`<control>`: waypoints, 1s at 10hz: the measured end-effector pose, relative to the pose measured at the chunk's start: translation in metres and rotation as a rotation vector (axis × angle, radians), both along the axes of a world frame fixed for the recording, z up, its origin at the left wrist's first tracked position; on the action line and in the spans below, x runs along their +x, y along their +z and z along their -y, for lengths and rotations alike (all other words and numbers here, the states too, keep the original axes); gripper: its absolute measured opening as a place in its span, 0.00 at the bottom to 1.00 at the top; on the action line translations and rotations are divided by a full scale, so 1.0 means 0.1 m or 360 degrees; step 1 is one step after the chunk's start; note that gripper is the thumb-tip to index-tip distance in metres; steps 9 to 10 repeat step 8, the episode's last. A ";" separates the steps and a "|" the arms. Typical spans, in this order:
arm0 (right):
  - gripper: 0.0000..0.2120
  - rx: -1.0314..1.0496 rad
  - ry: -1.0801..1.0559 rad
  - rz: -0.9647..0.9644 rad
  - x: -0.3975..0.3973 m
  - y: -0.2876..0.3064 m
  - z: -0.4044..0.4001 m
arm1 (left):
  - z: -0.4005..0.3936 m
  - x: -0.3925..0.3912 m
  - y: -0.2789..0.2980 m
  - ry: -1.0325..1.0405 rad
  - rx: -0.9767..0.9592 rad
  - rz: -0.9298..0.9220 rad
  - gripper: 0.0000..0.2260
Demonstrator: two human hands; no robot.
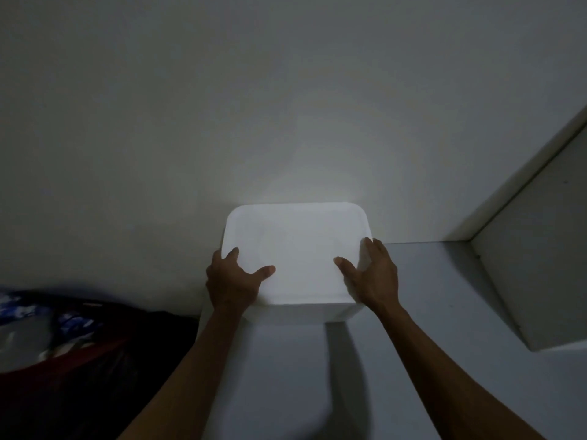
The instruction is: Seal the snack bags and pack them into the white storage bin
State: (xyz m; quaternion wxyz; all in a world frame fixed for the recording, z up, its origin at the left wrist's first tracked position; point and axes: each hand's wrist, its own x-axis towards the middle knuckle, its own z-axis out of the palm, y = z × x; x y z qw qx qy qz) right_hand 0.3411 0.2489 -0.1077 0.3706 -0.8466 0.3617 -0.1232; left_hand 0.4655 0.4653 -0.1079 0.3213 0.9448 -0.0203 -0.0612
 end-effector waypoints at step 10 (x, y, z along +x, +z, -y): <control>0.37 -0.0132 0.0203 -0.0050 -0.77 0.22 -0.20 | 0.00 -1.00 0.30 -0.0152 0.0074 0.0207 0.36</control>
